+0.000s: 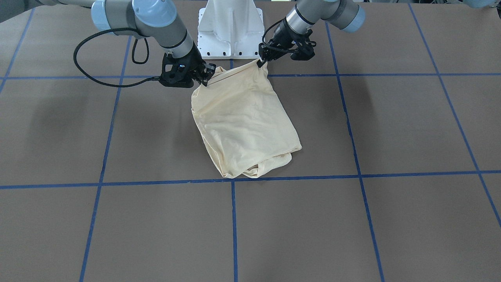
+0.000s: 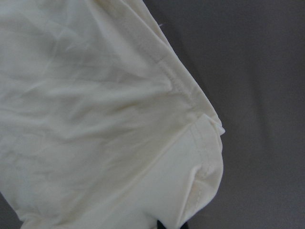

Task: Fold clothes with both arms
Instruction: 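Lift the near edge and fold it away from the robot with both grippers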

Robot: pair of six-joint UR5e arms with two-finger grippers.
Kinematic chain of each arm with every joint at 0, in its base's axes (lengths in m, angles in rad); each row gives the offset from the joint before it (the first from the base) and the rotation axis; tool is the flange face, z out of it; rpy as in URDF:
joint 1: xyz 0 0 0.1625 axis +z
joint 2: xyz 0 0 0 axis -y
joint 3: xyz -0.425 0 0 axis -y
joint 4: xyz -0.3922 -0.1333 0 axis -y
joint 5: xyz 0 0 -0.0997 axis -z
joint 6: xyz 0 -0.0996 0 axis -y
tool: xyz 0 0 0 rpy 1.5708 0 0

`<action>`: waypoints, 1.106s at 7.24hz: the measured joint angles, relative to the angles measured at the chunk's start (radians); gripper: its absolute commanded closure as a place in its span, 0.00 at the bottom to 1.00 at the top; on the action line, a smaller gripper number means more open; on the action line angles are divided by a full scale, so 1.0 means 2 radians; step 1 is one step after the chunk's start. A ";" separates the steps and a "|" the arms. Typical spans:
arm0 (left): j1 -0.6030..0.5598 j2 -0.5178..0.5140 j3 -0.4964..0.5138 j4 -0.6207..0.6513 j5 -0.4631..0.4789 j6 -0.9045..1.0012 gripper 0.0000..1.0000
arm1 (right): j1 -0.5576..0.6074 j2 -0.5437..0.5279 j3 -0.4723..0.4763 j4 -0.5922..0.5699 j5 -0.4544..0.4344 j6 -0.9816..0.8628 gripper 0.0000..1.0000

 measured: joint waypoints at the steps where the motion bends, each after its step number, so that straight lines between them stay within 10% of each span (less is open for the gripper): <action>1: -0.017 -0.001 -0.001 0.008 -0.006 0.001 1.00 | 0.007 0.007 0.000 0.000 0.000 -0.007 1.00; 8: -0.133 -0.025 -0.003 0.078 -0.065 0.010 1.00 | 0.061 0.107 -0.101 0.003 -0.007 -0.048 1.00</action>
